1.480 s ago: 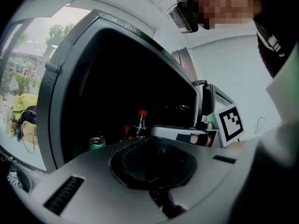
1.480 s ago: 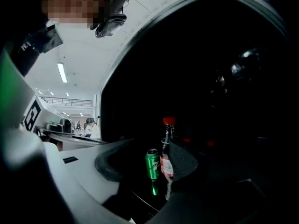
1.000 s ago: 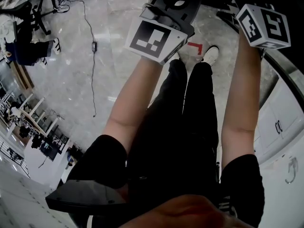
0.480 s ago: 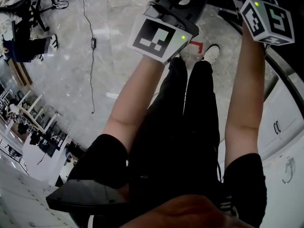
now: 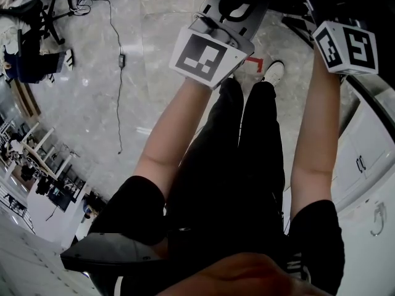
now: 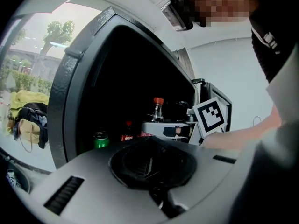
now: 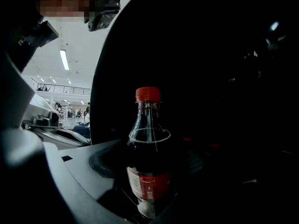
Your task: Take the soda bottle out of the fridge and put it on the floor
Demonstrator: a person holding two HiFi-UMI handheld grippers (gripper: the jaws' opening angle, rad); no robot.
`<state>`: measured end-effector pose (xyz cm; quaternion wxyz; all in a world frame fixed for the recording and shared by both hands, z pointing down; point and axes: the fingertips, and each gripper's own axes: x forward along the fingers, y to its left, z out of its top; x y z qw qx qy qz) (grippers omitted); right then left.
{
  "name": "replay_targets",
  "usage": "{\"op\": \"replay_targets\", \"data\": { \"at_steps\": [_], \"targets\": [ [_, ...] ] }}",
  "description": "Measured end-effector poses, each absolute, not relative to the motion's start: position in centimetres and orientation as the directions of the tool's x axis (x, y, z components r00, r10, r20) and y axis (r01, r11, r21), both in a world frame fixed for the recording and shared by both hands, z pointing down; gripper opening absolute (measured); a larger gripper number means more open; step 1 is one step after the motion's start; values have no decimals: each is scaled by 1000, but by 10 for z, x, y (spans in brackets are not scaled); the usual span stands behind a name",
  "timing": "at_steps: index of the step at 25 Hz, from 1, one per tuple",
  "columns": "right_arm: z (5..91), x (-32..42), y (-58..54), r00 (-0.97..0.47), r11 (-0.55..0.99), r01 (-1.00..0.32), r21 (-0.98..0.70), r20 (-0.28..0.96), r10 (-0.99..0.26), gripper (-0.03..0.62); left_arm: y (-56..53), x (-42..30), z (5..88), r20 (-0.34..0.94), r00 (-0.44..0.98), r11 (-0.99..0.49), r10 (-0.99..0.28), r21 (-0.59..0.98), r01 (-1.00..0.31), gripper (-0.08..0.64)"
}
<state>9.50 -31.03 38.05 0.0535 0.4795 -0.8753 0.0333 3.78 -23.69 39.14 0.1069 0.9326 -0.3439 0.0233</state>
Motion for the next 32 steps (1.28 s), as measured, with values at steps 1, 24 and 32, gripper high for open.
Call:
{"op": "replay_targets", "data": {
  "at_steps": [1,24,32],
  "targets": [
    [378,93,-303,-541,545,-838,-5,126,-831,318,-233,36,390,118,764,-743,-634,179,-644,1],
    [492,39,-139,-747,752,-654,-82,232,-623,318,-107,2,487,263,624,-576,-736,242,-781,0],
    [637,20,-100,-755,769,-624,-135,358,-550,318,-64,-21,605,364,565,-484,-740,294,-824,0]
  ]
}}
